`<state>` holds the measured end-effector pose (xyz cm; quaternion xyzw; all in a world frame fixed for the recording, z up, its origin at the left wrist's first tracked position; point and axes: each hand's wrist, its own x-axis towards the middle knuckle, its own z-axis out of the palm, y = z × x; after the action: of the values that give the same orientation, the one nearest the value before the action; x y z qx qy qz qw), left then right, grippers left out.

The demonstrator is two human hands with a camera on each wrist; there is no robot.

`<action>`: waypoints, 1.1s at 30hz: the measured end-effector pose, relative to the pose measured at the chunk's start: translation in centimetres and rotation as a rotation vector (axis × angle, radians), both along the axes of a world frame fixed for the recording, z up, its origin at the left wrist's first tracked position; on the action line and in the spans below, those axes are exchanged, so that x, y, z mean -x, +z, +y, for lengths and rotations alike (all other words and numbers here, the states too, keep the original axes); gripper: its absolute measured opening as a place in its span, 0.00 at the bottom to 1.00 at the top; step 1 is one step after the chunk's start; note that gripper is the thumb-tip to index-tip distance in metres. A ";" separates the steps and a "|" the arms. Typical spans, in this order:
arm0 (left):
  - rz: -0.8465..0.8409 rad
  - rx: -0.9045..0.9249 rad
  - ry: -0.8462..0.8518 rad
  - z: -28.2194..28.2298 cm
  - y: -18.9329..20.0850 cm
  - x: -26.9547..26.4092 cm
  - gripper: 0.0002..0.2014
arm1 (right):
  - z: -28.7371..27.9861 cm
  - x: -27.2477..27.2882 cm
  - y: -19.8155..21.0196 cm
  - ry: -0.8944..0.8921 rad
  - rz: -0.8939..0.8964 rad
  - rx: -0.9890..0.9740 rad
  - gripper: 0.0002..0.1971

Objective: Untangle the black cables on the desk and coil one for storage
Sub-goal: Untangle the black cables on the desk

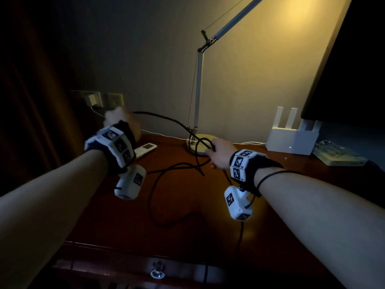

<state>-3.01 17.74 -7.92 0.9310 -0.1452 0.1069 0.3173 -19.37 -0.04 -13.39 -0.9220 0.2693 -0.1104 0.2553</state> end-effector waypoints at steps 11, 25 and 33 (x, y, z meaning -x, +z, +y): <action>-0.172 -0.314 -0.605 -3.5 -2.7 3.1 0.23 | 2.0 -1.8 0.9 0.008 -0.049 0.087 0.11; -0.037 -0.108 -0.178 -0.1 -1.2 -1.4 0.18 | -0.6 0.9 0.1 -0.008 0.045 0.117 0.09; -0.073 -0.448 -0.207 -1.5 -1.4 1.3 0.25 | 0.9 -1.2 0.2 -0.004 -0.002 0.103 0.12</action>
<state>-4.30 16.27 -9.31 0.9538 -0.2711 0.0727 0.1070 -18.20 0.81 -13.21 -0.9333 0.2647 -0.1254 0.2079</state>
